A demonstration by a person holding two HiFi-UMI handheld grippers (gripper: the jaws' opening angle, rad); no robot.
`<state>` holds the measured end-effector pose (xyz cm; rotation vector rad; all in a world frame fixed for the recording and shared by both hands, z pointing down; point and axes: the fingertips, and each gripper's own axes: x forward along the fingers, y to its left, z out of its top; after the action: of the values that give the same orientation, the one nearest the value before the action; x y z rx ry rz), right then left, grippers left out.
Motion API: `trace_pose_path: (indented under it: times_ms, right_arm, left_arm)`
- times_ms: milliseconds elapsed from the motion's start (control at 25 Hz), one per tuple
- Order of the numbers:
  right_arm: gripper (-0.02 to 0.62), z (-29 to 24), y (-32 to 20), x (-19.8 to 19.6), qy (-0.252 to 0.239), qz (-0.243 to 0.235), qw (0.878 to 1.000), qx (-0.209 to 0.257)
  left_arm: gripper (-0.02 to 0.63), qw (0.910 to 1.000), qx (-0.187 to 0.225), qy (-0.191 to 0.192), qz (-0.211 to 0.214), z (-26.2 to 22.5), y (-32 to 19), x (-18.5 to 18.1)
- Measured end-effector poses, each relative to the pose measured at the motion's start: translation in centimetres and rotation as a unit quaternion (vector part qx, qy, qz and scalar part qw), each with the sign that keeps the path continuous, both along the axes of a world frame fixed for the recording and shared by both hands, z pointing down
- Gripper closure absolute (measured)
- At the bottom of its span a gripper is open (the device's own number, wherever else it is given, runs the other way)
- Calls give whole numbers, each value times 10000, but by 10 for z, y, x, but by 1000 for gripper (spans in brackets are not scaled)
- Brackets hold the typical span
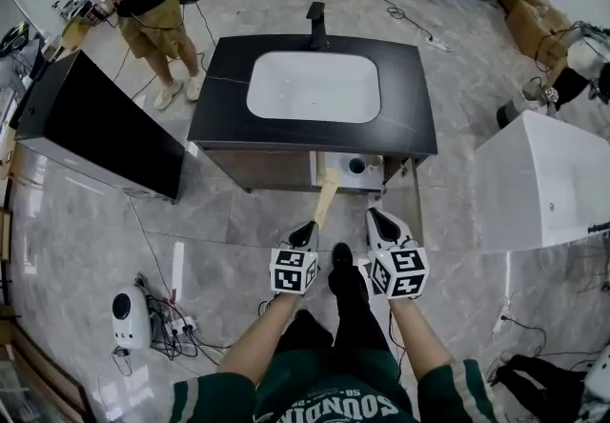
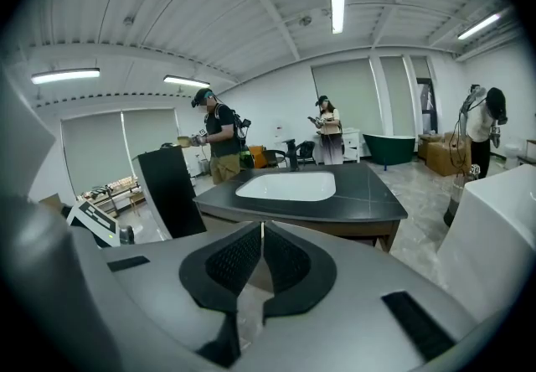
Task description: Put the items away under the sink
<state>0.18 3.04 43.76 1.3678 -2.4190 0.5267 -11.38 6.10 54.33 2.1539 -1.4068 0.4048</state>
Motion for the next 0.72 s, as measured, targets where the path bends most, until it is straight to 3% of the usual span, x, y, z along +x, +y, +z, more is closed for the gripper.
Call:
trace_pose_path:
  times_ms: [400,720]
  right_arm:
    - [552,94,-55,10,42,70,9999,152]
    - [552,191,-93,24,71,-25,9993,372]
  left_arm:
    - [592,9999,79,33,96,103,-67,12]
    - [592,9999,136,17,18,212,-116,25]
